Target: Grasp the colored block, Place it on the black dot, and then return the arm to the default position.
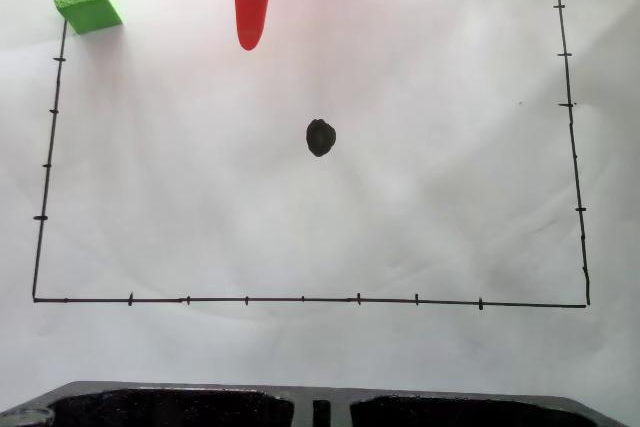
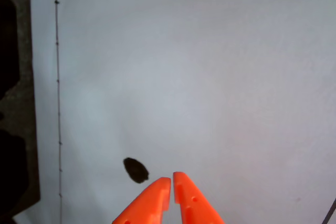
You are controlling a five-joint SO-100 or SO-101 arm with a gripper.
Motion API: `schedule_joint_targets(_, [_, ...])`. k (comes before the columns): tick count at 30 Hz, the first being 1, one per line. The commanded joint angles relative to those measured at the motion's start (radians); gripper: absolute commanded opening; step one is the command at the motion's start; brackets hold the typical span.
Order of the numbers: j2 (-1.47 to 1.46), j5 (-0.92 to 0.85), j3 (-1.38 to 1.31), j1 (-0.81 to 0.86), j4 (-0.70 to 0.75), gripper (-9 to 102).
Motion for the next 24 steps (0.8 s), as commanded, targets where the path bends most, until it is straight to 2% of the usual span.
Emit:
schedule_joint_targets(1, [0.012, -0.002, -0.005, 0.006, -0.012, 0])
schedule_joint_targets(24, [0.011, -0.005, -0.005, 0.011, -0.012, 0])
